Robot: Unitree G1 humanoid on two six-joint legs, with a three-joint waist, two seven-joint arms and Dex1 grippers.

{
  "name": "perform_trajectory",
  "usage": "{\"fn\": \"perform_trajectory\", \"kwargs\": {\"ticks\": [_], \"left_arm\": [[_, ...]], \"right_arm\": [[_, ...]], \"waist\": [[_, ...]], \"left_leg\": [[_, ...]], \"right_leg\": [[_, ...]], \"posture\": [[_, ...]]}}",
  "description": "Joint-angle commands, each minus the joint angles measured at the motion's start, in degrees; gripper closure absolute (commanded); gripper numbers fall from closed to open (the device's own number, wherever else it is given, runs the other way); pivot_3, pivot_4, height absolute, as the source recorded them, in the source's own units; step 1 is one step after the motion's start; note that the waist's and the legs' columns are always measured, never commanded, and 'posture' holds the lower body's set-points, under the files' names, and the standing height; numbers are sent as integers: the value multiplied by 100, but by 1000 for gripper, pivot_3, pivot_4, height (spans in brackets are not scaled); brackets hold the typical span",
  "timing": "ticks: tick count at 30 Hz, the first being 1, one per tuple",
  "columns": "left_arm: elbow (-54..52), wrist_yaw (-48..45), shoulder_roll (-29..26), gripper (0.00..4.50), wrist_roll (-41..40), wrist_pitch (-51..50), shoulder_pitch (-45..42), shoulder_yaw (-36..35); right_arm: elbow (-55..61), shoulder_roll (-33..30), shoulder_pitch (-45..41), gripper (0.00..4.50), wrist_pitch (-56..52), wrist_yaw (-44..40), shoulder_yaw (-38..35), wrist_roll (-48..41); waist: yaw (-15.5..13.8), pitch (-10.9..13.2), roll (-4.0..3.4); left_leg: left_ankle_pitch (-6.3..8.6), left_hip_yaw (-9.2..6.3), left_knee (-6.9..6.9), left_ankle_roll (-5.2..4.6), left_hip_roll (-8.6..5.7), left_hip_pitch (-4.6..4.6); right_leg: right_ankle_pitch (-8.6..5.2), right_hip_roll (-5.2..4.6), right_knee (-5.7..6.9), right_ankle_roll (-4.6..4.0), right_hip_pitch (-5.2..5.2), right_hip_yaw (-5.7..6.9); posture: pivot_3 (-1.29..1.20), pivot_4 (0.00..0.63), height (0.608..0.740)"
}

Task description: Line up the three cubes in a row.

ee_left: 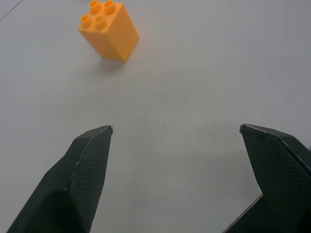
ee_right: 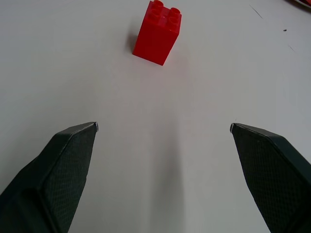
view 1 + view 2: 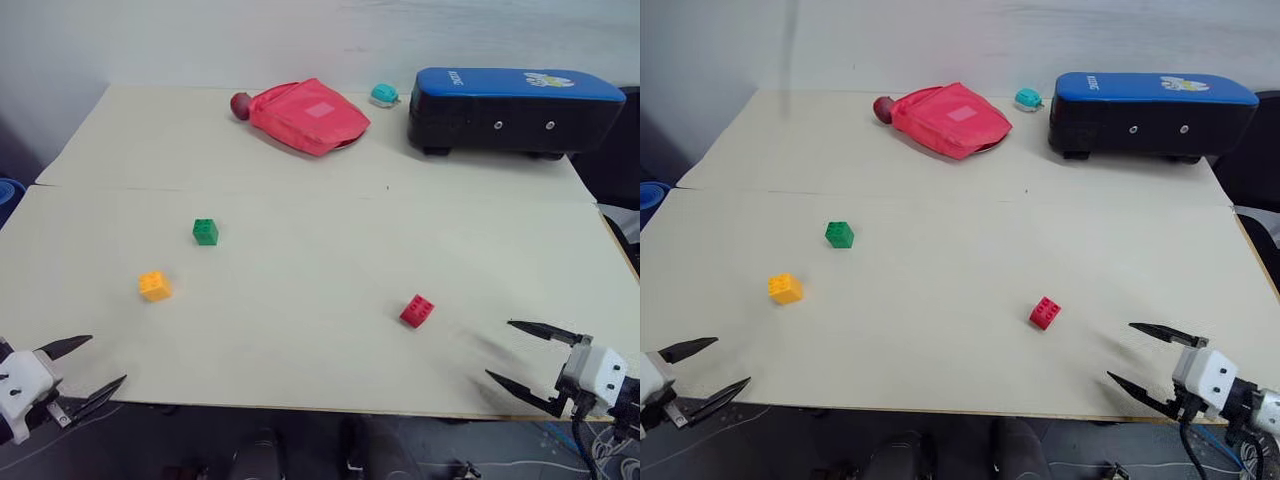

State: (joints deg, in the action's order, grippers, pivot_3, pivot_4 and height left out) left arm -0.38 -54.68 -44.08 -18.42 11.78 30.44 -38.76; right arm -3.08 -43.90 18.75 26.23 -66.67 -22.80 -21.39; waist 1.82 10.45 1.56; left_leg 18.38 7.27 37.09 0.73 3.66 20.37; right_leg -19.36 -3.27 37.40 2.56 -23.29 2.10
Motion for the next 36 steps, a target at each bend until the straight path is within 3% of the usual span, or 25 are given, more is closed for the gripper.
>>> {"fn": "perform_trajectory", "kwargs": {"ticks": [1,6,9,15,21,26,29,36], "left_arm": [[-145,-86,-138,108,-77,-172,59,-93],[-506,-195,-150,108,-285,-691,95,-72],[-935,-451,-189,108,-897,-1385,38,-35],[-2352,-640,-200,108,-1696,-2301,-338,800],[-2736,-390,-7,108,-1647,-2560,-1048,1674],[-2754,-384,-23,108,-1603,-2644,-1201,1835],[-2746,-368,-23,0,-1570,-2620,-1209,1786],[-2823,-362,18,0,-1533,-2538,-929,1561]], "right_arm": [[-8,8,5,0,89,48,-42,-41],[250,155,44,0,-233,245,11,-209],[745,294,58,0,-752,455,67,-511],[2013,649,-663,0,-2174,1210,842,-1038],[1589,901,-1518,0,-2212,1234,1734,-311],[1007,1139,-2063,0,-2195,1279,2127,56],[732,1219,-2196,617,-2085,1288,2228,219],[105,1266,-2240,2982,-1795,1217,2163,372]], "waist": [[-2,0,1],[-8,0,1],[-8,0,0],[18,1,-4],[-10,0,-5],[8,0,-4],[-2,0,-4],[4,0,-4]], "left_leg": [[0,0,0,0,0,0],[0,-1,1,0,0,0],[-1,-2,1,2,0,0],[-6,-6,4,10,0,-5],[-14,-10,2,26,-3,-3],[-14,-7,13,25,-3,0],[-15,-8,12,25,-3,-1],[-15,-8,13,26,-2,-1]], "right_leg": [[0,0,0,0,0,0],[0,-1,0,0,2,1],[0,-1,3,0,2,1],[0,-5,12,0,7,0],[-1,2,10,-1,5,3],[0,3,12,0,5,1],[0,4,15,0,5,2],[0,4,15,0,4,1]], "posture": [[0,150,740],[0,150,740],[0,150,740],[0,150,740],[0,150,740],[0,150,740],[0,150,740],[0,150,740]]}}
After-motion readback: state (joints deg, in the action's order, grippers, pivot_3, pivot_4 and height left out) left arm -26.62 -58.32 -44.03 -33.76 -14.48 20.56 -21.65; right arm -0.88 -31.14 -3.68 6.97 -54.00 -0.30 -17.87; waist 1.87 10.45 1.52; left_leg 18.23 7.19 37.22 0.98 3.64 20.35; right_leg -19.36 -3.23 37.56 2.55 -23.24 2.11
